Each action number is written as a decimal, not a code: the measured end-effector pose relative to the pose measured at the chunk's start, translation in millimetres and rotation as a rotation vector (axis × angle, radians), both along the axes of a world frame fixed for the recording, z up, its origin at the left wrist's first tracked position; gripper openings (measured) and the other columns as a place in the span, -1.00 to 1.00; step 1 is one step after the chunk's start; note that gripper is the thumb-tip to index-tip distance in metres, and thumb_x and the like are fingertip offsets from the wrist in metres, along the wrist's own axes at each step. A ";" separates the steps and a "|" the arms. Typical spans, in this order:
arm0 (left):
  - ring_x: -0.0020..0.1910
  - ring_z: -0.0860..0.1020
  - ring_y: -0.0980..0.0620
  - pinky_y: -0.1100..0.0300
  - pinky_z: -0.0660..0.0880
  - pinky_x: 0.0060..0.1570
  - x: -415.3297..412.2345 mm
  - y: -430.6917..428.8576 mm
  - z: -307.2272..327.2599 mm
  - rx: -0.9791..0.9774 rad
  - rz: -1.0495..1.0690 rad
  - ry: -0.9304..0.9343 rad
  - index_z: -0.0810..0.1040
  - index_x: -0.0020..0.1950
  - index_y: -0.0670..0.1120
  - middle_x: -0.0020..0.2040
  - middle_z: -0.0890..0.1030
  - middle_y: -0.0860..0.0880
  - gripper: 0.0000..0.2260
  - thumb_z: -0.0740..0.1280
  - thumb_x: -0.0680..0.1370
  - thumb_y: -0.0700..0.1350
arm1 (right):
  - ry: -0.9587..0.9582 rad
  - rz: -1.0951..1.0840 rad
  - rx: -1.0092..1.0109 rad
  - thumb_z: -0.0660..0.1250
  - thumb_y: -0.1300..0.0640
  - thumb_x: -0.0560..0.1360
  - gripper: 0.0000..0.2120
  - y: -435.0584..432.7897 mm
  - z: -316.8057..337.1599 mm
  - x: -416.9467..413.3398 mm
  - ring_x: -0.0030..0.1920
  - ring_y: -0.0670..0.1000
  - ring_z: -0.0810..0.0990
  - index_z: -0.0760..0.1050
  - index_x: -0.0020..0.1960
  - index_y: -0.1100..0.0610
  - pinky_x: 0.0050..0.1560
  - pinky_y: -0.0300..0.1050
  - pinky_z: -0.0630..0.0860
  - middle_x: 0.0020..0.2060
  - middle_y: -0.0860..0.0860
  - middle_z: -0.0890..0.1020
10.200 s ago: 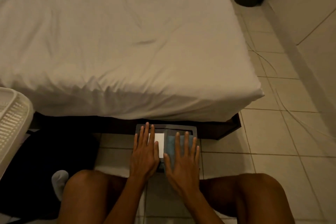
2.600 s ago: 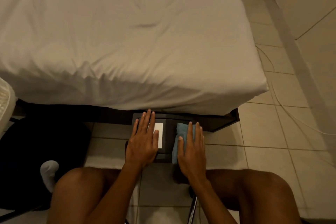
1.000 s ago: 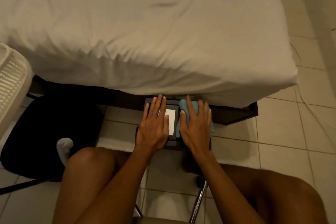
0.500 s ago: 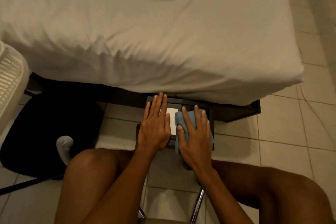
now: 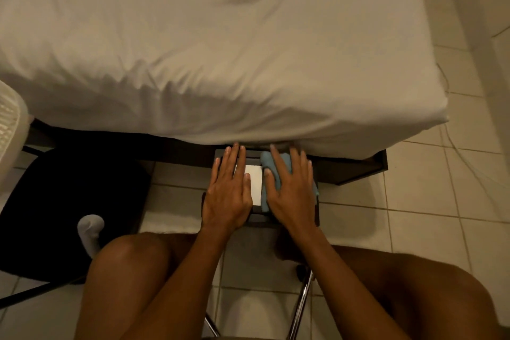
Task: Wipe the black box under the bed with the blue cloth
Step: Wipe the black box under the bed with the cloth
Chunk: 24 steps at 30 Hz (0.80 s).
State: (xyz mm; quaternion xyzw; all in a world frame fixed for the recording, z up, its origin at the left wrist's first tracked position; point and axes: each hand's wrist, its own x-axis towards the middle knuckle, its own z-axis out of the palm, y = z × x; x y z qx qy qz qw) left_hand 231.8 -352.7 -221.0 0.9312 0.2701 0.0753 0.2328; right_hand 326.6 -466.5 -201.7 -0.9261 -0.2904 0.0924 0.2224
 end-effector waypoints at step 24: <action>0.61 -0.08 0.09 0.04 -0.05 0.58 -1.1 -2.0 0.0 0.025 -0.002 0.007 0.01 0.62 -0.06 0.63 0.02 -0.02 -0.50 -0.05 0.67 -0.02 | -0.054 -0.062 -0.008 0.04 -0.13 0.62 -0.52 3.3 -2.0 20.8 0.46 0.19 0.26 0.20 0.52 -0.08 0.51 0.18 0.09 0.42 0.16 0.33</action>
